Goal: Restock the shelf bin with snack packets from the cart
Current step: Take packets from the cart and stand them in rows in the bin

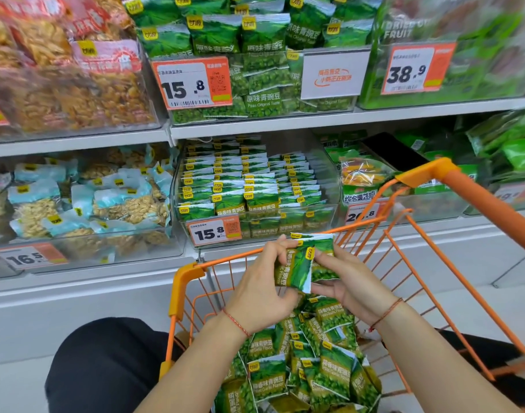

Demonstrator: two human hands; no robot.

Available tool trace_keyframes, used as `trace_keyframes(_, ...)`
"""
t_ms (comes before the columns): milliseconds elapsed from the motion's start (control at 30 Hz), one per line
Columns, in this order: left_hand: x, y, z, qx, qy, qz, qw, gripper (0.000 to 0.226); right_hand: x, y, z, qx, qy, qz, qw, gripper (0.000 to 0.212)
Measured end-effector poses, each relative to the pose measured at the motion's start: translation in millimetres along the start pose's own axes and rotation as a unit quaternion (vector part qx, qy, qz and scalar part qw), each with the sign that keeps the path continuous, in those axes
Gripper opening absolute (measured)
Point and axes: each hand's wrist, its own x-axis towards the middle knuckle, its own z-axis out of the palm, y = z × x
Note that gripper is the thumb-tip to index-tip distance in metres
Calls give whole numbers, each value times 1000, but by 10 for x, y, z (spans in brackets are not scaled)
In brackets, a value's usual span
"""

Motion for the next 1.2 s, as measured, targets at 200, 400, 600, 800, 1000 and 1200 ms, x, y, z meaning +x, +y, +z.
trace_keyframes(200,14,-10,-5,4,98,-49,994,38,-20,2,11,-70,40,-57,995,42)
trace_keyframes(400,-32,96,27,-78,15,-97,992,34,-13,33,27,-104,54,-90,989,32)
trace_keyframes(600,-3,108,21,-35,56,-77,995,20,-28,-15,48,-26,50,-90,994,16)
trace_keyframes(800,38,116,41,-19,194,-89,977,33,-22,2,107,5,-18,-76,997,29)
trace_keyframes(1000,32,182,105,-136,173,-115,969,35,-44,59,142,-110,-16,-114,987,27)
trace_keyframes(1200,41,143,84,-138,125,-110,976,40,-36,25,143,-95,-17,-122,988,29)
